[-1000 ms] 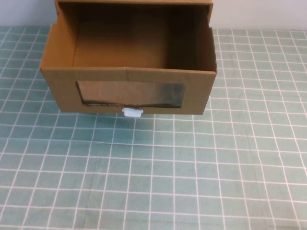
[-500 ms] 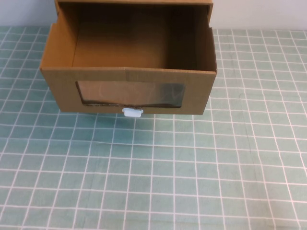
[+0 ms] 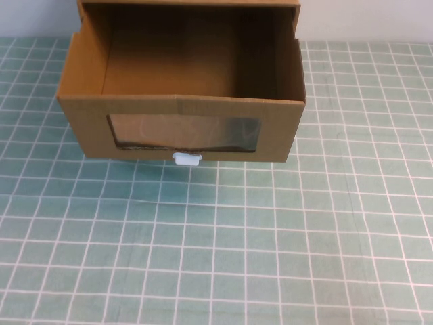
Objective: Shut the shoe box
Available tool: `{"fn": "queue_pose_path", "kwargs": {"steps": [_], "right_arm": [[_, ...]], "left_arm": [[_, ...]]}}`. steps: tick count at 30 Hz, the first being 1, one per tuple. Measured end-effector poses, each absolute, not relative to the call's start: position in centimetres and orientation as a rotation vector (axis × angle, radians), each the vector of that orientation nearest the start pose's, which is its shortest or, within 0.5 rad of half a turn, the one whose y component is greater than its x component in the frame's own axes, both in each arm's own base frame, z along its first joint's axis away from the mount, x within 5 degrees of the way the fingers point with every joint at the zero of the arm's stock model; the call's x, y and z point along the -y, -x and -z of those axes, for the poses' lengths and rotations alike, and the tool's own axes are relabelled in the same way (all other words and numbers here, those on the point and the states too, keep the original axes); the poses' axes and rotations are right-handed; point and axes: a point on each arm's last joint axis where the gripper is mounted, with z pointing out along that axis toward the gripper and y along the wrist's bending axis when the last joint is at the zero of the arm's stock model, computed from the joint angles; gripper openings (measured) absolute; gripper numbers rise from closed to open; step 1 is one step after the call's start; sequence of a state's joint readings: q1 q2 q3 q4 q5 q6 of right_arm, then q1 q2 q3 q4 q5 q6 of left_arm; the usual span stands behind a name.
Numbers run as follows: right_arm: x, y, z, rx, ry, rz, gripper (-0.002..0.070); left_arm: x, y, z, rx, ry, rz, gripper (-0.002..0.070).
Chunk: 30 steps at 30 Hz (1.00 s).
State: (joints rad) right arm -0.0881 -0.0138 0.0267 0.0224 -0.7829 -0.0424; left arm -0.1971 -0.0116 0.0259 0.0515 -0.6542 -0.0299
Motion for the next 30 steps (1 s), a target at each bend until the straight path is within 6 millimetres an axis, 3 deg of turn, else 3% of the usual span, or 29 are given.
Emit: {"fn": "queue_pose_path", "kwargs": {"steps": [11,19,25,30], "right_arm": [[0.4,-1.9,-27.2,-0.632,-0.048,0.112,-0.0014],[0.6,-0.1,-28.5,-0.419,-0.08,0.107,-0.0014],[1.0,2.3,-34.1,-0.314,-0.155,0.054,-0.0014],[0.7,5.8,-39.4,-0.244,-0.154,0.011,-0.0014]], "left_arm": [[0.9,-2.7,-26.5,-0.748,-0.121,0.17,-0.0005],[0.7,-1.3,-27.9,-0.572,-0.109,0.166,-0.0005],[0.2,0.5,-32.9,-0.492,-0.1,0.148,-0.0005],[-0.1,2.1,-38.1,-0.496,-0.096,0.134,-0.0005]]}}
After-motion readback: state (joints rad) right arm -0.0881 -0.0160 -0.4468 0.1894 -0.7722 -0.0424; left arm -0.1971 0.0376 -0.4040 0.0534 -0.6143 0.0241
